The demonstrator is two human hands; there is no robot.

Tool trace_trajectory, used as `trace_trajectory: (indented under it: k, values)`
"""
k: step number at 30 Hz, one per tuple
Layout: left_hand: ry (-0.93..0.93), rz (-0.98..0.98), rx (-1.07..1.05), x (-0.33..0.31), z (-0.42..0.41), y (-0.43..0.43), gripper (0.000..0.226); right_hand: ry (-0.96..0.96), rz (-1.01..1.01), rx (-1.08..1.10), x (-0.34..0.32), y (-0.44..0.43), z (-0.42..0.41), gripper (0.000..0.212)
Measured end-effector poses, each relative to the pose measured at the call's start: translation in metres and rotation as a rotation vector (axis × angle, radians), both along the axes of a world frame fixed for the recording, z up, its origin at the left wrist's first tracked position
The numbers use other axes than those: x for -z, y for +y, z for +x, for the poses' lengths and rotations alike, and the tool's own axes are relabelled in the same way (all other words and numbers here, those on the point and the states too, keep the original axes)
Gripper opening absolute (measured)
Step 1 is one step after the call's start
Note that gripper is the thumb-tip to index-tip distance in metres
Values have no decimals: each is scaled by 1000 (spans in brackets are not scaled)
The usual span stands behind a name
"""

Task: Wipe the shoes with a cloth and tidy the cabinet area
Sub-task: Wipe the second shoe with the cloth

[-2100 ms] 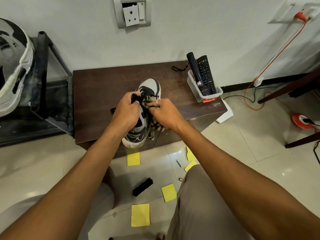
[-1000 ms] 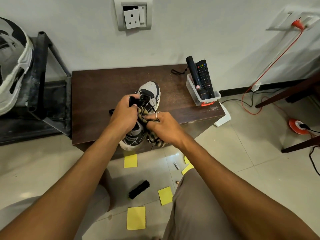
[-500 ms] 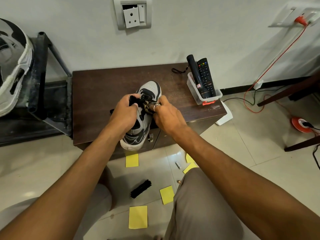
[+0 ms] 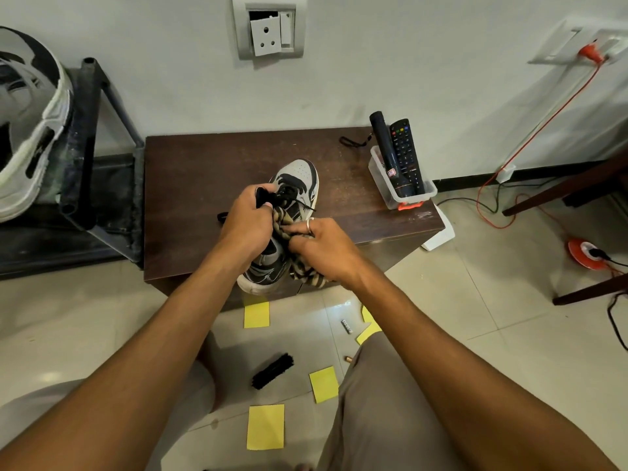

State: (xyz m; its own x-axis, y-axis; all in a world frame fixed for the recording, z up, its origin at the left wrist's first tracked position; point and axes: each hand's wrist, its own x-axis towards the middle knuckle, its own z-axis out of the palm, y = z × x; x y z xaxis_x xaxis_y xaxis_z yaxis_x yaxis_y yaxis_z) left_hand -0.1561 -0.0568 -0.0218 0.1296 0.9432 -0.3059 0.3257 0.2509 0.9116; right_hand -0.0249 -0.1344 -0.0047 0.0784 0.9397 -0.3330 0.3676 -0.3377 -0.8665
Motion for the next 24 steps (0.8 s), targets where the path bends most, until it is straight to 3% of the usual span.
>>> trace_trajectory:
  k: [3,7,11,16,19,24]
  values:
    - [0,-9,-4,1,-1,0,34,-7,46,9,13,-11,-1,35]
    - [-10,-11,20,3,-2,1,35,-354,223,-106,26,-11,1,39]
    - [-17,-10,36,3,-2,2,35,-735,234,-230,25,7,10,33]
    - [-9,-4,39,2,-3,4,35,-890,233,-203,19,27,19,25]
    - [-4,-12,36,1,-4,2,33,-852,200,-103,21,35,20,24]
    - [-10,-22,20,1,-2,2,32,-419,95,40,17,40,12,21]
